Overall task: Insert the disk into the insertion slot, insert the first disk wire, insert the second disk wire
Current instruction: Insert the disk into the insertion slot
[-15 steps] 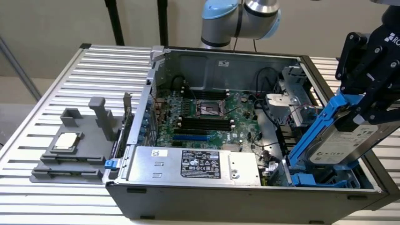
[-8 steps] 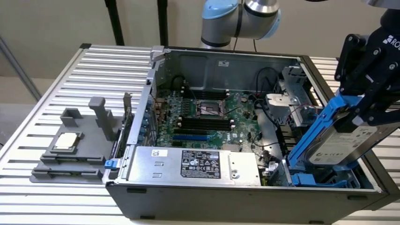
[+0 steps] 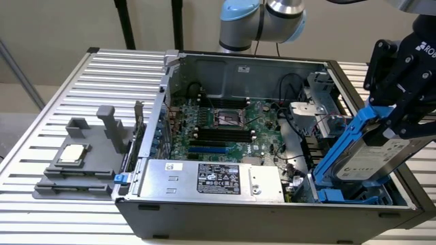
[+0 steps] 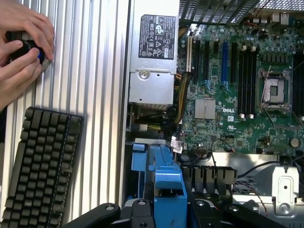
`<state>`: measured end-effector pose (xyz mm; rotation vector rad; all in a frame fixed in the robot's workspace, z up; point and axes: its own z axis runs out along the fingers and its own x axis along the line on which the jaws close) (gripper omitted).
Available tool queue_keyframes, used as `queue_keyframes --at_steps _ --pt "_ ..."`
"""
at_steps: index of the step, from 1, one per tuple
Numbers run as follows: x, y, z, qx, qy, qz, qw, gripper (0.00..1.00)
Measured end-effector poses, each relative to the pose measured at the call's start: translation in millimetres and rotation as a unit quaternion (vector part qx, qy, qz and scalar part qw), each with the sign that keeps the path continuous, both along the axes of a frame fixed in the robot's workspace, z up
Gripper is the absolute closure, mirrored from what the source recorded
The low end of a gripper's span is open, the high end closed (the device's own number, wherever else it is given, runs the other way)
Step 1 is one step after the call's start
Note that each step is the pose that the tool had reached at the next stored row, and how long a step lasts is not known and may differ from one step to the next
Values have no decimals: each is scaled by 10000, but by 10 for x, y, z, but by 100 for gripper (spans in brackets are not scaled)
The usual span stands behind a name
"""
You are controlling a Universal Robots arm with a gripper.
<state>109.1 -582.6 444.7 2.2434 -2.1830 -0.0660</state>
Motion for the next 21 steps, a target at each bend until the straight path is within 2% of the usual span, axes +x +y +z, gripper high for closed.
queue_keyframes --at_steps 21 --pt "8 -12 -108 0 0 76 10000 68"
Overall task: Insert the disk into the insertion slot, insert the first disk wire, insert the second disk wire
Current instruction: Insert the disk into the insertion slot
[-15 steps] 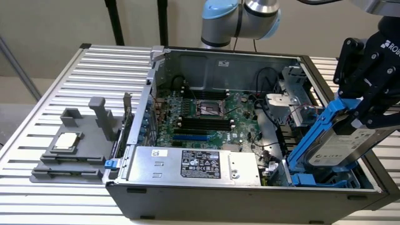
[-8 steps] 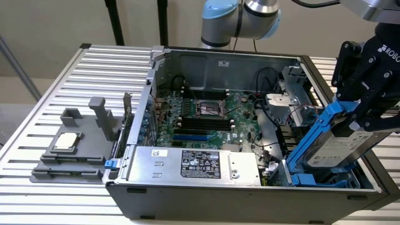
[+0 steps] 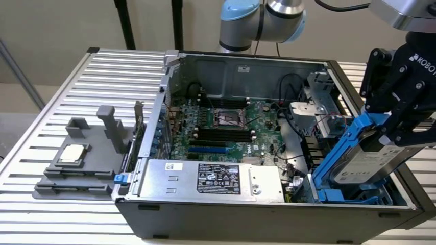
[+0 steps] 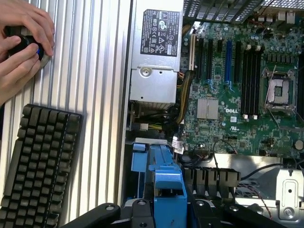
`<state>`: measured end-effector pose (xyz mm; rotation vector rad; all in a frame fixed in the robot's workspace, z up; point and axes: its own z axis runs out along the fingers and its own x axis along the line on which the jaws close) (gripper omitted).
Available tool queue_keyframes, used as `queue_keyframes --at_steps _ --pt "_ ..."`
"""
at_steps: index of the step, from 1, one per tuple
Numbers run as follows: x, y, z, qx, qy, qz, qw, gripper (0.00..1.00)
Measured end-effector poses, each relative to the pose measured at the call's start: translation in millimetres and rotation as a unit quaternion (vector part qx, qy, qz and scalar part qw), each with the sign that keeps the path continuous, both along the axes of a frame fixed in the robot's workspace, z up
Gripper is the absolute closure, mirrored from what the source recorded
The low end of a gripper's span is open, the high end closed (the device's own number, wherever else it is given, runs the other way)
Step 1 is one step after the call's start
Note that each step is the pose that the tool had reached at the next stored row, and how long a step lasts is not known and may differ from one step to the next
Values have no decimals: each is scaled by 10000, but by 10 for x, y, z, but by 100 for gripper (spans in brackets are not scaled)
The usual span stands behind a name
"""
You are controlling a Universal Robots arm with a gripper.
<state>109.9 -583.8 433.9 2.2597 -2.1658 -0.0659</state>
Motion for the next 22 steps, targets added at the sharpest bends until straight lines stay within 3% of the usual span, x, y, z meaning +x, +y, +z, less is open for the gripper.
queue_keyframes --at_steps 8,17,22 --pt "0 -15 -60 10 0 13 10000 68" --pt "-3 -16 -95 67 0 39 10000 68" --pt "-3 -16 -106 84 0 50 10000 60"
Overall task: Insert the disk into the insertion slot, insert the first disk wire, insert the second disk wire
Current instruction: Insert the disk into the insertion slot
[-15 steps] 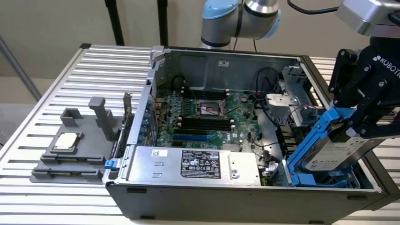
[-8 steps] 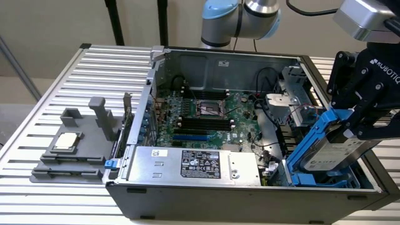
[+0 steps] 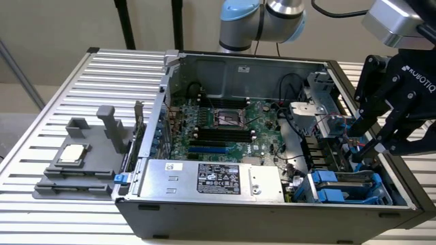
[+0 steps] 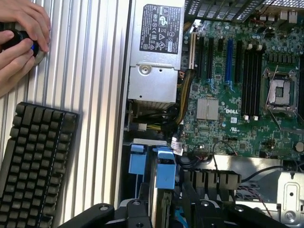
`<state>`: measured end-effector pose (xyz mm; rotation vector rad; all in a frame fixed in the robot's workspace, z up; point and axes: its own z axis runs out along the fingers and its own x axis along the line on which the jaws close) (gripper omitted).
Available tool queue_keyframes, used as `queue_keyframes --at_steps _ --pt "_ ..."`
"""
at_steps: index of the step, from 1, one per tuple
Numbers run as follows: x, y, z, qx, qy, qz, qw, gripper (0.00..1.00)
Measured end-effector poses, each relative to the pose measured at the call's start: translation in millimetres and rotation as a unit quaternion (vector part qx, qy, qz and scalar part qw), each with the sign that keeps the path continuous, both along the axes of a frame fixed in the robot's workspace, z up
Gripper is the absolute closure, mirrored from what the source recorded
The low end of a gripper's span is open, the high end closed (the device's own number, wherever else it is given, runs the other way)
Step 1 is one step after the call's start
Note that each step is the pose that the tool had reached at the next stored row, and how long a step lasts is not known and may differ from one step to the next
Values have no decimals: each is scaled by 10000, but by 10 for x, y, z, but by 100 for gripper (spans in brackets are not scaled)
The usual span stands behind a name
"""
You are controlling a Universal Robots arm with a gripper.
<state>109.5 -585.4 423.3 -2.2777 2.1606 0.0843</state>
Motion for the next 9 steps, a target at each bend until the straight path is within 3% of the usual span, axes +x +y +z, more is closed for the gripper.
queue_keyframes --at_steps 9 --pt "23 0 -1 11 1 13 10000 60"
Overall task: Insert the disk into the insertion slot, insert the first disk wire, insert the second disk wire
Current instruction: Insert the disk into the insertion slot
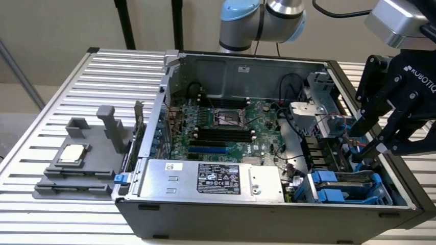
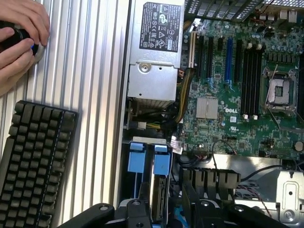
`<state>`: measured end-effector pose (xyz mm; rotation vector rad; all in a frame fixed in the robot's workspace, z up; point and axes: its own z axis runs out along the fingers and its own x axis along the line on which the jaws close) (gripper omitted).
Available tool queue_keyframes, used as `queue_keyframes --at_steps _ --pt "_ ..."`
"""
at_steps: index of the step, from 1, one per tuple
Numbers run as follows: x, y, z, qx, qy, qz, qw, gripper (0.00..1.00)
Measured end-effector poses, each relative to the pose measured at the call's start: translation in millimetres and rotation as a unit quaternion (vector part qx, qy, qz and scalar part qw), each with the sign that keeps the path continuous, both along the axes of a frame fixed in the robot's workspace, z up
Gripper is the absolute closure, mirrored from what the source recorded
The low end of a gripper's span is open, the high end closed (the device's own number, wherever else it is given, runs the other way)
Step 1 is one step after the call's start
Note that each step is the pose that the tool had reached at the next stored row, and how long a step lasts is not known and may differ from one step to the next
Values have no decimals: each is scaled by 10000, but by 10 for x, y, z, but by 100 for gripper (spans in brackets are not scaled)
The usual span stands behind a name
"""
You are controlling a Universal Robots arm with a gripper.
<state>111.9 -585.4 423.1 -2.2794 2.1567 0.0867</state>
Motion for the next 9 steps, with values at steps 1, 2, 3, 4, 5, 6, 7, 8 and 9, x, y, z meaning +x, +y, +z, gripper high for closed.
queue_keyframes --at_steps 1,2,3,4,5,6,7,8,9 --pt "0 0 0 0 0 0 10000 60" --pt "1 0 0 0 0 0 10000 60" --pt "1 0 0 0 0 0 10000 62" --pt "1 0 0 0 0 0 10000 62" --pt "1 0 0 0 0 0 10000 62" --pt "1 0 0 0 0 0 10000 69" --pt "1 0 0 0 0 1 10000 69" --pt "1 0 0 0 0 1 10000 69" --pt "1 0 0 0 0 1 10000 69"
